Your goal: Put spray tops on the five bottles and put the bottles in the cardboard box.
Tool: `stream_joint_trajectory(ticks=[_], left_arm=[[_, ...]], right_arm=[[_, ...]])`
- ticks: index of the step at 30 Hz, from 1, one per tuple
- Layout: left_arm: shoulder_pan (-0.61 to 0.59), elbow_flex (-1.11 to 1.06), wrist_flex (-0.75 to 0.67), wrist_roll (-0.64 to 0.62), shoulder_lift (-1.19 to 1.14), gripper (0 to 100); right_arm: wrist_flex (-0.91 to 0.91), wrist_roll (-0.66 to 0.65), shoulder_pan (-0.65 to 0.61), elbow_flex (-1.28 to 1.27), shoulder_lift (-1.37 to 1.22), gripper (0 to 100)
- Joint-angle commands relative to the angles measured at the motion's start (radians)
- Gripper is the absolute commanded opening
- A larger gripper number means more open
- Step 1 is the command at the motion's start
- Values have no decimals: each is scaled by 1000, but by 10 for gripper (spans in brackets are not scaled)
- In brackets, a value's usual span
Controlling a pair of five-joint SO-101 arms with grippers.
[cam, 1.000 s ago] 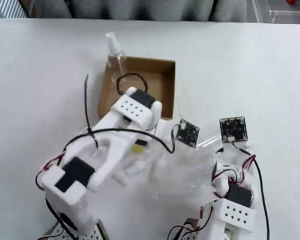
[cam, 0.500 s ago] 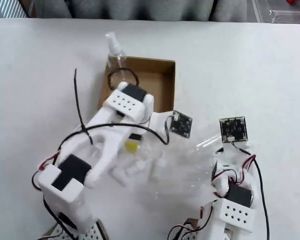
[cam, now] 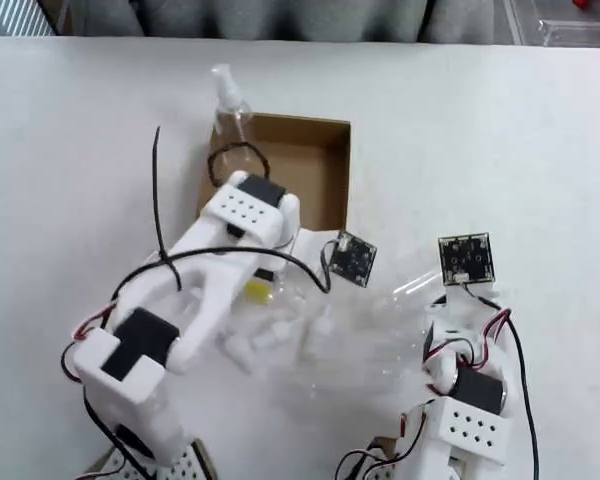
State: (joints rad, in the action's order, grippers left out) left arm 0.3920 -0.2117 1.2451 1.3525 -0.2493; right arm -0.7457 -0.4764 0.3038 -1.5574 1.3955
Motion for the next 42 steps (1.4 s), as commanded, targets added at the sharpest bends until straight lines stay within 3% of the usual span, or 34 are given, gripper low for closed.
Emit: stream_joint_trajectory(ticks=[1, 11, 19, 31, 42], left_arm=[[-13, -43, -92, 9, 8, 234], [-35, -78, -104, 6, 7, 226], [8, -129, -75, 9, 8, 79], [137, -115, 160, -2, 19, 22], [116, 95, 244, -247, 18, 23]], right_arm=[[22, -21, 5, -2, 12, 17], [22, -26, 5, -2, 12, 17], [22, -26, 5, -2, 12, 17], [24, -26, 5, -2, 12, 17], [24, -26, 5, -3, 12, 17]])
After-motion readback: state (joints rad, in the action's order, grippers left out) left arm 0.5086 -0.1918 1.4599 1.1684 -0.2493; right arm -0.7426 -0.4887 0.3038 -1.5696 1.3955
